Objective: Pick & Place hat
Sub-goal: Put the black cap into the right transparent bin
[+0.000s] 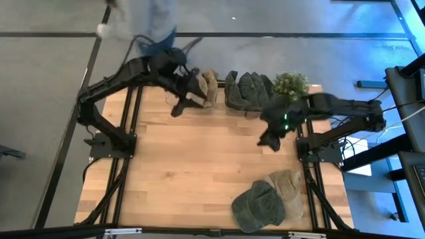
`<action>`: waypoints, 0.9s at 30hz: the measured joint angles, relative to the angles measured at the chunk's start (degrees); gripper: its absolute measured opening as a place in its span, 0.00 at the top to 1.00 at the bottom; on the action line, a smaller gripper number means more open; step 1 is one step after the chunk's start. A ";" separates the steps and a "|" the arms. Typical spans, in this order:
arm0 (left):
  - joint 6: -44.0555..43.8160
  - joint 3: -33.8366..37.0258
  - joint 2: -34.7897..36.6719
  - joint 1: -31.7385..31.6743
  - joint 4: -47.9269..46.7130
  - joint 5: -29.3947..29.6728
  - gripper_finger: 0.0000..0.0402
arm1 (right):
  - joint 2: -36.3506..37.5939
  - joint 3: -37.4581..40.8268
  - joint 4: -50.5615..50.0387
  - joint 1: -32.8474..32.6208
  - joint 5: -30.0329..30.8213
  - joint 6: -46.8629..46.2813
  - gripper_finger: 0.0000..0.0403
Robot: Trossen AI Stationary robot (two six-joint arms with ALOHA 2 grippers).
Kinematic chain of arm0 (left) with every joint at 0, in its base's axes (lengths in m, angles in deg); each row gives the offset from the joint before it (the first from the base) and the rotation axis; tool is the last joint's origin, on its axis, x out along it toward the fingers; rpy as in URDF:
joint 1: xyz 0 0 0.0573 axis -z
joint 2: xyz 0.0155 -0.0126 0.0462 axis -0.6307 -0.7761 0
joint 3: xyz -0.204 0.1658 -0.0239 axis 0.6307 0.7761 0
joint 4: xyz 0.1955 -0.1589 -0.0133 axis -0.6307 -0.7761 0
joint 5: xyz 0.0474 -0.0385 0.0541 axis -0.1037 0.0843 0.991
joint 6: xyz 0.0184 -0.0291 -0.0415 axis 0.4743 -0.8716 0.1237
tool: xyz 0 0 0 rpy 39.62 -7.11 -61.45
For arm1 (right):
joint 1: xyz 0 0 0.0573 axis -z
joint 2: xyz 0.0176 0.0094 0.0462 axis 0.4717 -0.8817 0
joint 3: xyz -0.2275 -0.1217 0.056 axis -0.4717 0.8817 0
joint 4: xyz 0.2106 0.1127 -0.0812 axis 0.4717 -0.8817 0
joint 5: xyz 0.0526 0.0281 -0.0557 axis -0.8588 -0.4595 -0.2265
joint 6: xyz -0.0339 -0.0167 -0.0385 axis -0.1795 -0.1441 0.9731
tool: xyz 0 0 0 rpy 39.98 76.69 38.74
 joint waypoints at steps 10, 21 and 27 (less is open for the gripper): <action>-17.12 32.11 11.01 3.35 37.76 0.37 0.59 | 0.11 8.91 4.48 -15.85 7.91 -20.81 0.51; -23.99 47.67 19.40 8.52 62.78 0.39 0.60 | -0.04 21.06 15.85 -30.91 1.85 -45.97 0.51; -23.66 47.67 19.43 8.87 66.32 0.41 0.59 | -0.04 28.82 28.37 -37.74 2.12 -57.03 0.51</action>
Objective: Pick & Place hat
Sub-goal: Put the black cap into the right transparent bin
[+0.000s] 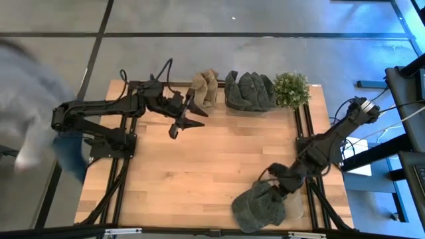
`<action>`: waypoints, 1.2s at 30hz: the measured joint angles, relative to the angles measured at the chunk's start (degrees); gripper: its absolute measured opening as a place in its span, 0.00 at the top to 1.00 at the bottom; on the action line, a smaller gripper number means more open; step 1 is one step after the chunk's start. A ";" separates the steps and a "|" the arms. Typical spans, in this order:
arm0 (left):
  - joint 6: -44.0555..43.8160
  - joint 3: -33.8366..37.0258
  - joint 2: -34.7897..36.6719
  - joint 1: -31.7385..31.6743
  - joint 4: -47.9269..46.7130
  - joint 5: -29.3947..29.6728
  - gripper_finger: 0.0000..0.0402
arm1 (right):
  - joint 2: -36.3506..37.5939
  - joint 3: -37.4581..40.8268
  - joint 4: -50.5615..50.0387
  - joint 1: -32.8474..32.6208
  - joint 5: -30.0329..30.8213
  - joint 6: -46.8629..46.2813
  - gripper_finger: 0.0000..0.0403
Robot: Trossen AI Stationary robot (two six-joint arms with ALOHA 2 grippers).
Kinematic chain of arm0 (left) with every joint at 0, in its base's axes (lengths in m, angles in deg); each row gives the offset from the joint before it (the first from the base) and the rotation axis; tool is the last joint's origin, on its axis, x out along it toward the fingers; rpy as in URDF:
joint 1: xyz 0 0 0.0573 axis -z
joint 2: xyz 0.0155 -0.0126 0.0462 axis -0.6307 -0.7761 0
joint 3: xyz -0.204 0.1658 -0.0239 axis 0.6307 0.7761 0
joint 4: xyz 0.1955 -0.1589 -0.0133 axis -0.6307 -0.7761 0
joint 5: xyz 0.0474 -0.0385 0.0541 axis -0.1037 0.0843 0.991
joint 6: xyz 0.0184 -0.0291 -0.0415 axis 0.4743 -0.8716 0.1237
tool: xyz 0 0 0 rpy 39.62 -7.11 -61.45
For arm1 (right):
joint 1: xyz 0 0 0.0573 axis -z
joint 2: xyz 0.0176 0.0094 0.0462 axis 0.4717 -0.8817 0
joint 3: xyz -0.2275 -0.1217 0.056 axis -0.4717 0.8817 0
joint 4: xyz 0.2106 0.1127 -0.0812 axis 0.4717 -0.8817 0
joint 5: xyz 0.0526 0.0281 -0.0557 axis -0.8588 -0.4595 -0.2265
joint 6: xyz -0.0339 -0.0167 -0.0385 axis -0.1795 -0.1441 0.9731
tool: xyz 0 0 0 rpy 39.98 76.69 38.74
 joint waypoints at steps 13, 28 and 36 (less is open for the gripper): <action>-0.28 0.00 -0.13 -0.55 -0.29 0.03 0.59 | -1.46 8.73 12.81 -11.97 2.94 -16.13 0.51; -0.48 0.00 -0.13 -0.56 -0.49 0.03 0.60 | -11.17 10.13 13.56 -15.52 7.86 -18.84 0.51; -1.75 0.00 -0.15 -0.54 -0.49 0.03 0.59 | -12.35 10.14 17.43 -16.81 15.24 -18.42 0.51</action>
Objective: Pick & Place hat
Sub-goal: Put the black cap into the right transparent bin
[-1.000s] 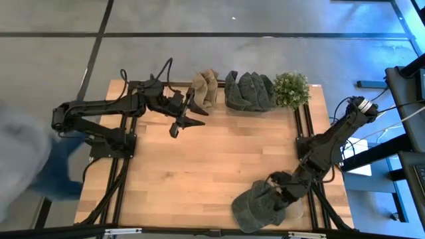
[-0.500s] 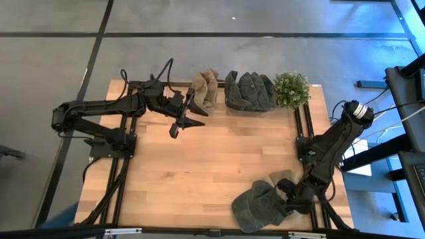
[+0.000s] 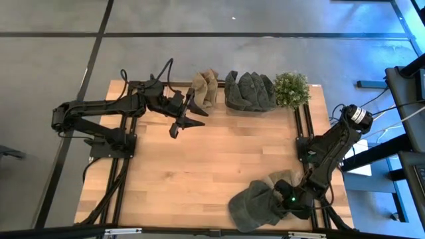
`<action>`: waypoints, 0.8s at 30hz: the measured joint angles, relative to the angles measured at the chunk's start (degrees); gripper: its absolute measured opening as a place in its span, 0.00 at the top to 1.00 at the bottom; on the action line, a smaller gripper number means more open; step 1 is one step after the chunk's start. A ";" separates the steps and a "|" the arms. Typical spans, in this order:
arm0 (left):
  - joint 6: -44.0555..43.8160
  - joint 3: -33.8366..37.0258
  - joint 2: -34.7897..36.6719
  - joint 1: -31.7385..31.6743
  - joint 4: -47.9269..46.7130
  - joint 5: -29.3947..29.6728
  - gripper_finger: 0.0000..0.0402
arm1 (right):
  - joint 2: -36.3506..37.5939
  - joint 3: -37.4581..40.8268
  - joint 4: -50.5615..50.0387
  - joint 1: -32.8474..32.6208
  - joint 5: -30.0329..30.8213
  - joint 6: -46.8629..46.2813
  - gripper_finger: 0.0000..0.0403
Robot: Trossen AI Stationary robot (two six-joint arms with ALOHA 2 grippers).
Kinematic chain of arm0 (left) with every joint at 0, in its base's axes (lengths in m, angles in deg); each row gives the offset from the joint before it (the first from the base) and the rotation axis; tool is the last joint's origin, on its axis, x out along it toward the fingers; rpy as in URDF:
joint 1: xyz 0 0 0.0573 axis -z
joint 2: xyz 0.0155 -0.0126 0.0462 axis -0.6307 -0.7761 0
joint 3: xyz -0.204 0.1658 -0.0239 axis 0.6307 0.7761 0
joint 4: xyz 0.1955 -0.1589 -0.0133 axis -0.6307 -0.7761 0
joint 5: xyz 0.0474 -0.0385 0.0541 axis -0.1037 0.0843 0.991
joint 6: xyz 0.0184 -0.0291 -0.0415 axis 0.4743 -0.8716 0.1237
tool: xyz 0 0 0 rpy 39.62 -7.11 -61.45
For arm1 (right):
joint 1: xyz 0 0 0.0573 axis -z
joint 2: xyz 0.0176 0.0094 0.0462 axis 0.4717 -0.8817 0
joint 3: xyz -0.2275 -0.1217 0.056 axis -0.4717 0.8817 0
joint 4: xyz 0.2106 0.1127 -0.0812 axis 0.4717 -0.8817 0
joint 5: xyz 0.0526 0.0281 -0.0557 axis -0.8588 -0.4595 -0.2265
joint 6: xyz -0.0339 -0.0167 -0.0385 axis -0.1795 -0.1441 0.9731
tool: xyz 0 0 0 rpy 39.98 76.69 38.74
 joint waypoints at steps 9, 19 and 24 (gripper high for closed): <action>-0.26 0.00 0.00 0.01 0.00 0.00 0.60 | -0.33 -0.01 2.15 -0.21 4.69 -0.04 0.59; -0.59 0.00 -0.02 0.48 -0.02 0.02 0.59 | -4.31 -0.01 4.27 -0.12 5.33 2.13 0.97; -0.22 0.00 -0.02 0.42 0.00 0.00 0.60 | -2.72 -0.21 5.71 -0.12 5.36 1.40 0.96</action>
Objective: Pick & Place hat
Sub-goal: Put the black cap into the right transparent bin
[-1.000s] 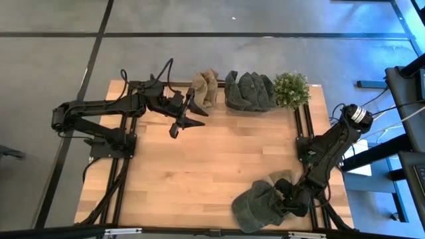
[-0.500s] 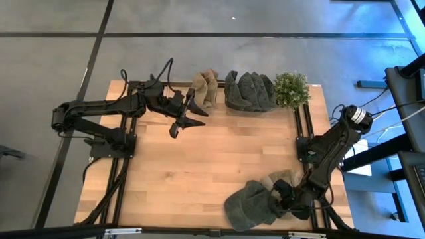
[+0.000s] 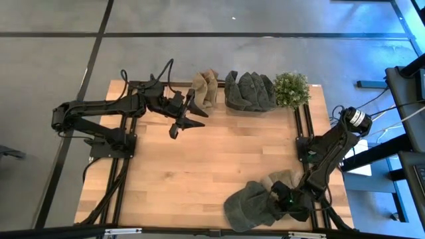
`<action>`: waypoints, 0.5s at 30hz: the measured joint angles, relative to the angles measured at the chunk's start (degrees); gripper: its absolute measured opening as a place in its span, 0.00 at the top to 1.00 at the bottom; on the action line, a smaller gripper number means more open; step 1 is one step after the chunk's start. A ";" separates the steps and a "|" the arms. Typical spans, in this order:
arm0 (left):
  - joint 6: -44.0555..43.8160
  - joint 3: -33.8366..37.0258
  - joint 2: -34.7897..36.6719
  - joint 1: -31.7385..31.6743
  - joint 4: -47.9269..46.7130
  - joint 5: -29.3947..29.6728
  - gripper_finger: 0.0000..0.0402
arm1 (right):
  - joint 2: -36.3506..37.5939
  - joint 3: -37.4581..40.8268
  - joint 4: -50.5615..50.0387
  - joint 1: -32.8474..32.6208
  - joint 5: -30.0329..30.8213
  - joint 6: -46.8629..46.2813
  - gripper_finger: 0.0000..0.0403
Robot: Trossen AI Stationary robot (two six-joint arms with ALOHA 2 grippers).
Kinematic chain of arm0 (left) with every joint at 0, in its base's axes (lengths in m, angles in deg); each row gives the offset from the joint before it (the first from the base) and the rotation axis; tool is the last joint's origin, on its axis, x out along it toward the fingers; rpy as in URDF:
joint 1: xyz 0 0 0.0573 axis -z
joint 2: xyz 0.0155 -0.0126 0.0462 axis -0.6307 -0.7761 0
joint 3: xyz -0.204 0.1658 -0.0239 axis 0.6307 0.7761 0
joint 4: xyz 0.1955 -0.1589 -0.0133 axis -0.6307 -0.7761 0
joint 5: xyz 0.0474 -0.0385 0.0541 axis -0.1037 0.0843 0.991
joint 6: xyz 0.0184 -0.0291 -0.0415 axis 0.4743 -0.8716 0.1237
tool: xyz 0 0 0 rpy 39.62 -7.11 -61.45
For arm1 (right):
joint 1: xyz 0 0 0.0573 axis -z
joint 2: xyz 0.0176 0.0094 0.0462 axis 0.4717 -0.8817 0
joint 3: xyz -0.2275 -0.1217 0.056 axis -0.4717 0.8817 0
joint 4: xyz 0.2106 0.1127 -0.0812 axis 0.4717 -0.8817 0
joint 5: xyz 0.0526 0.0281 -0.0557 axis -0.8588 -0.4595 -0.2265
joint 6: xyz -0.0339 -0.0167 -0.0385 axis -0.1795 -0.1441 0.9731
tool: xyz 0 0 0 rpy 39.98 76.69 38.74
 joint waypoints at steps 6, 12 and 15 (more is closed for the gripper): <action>0.09 0.00 -0.02 0.00 -0.04 0.01 0.59 | 5.15 -2.81 -2.89 0.44 6.32 3.93 0.98; 0.10 0.00 -0.02 0.00 -0.04 0.00 0.59 | 11.49 -10.75 -20.28 4.99 13.15 11.27 0.98; 0.04 0.00 0.00 -0.01 -0.13 0.00 0.60 | 14.14 -16.70 -30.18 8.87 15.20 17.92 0.98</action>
